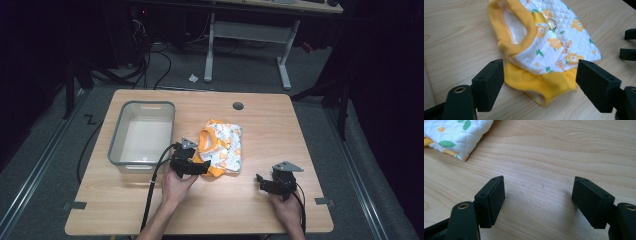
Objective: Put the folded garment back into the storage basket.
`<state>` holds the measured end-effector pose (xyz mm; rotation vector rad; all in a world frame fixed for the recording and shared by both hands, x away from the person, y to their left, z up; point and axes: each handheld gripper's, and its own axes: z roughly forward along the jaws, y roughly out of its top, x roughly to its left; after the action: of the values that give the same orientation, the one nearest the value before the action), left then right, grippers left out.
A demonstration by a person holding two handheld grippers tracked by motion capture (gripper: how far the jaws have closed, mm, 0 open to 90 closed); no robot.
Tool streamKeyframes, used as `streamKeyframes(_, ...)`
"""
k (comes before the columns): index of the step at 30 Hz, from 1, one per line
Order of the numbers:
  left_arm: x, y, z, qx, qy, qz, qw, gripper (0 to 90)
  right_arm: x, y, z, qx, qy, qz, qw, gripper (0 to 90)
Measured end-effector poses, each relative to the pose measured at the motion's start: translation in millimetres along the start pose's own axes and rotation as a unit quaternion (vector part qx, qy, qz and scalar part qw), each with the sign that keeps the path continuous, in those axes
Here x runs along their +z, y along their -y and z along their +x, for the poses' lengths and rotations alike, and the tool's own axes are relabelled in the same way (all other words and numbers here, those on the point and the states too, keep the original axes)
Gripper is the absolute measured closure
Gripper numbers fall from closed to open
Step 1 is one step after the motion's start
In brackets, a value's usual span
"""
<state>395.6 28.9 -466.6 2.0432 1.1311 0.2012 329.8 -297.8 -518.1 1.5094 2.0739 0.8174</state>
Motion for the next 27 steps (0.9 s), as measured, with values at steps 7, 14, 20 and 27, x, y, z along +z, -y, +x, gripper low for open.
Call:
streamKeyframes(7,12.7,-13.3,1.2,0.008,-0.004,0.014,0.9999,20.2,-0.1,0.0,0.1,0.001,0.000,0.000,1.0000,26.9)
streamKeyframes(14,28.5,-27.5,6.4,0.006,-0.014,0.028,0.9995,19.2,-0.2,0.1,0.1,0.001,0.000,0.000,1.0000,26.9)
streamKeyframes(20,41.7,-35.8,10.4,-0.003,-0.019,0.027,0.9994,18.4,-0.2,0.1,0.1,0.001,0.000,0.000,1.0000,26.9)
streamKeyframes(27,60.0,-42.2,14.7,-0.013,-0.029,0.028,0.9991,17.6,-0.2,0.1,0.1,0.001,0.000,0.000,1.0000,26.9)
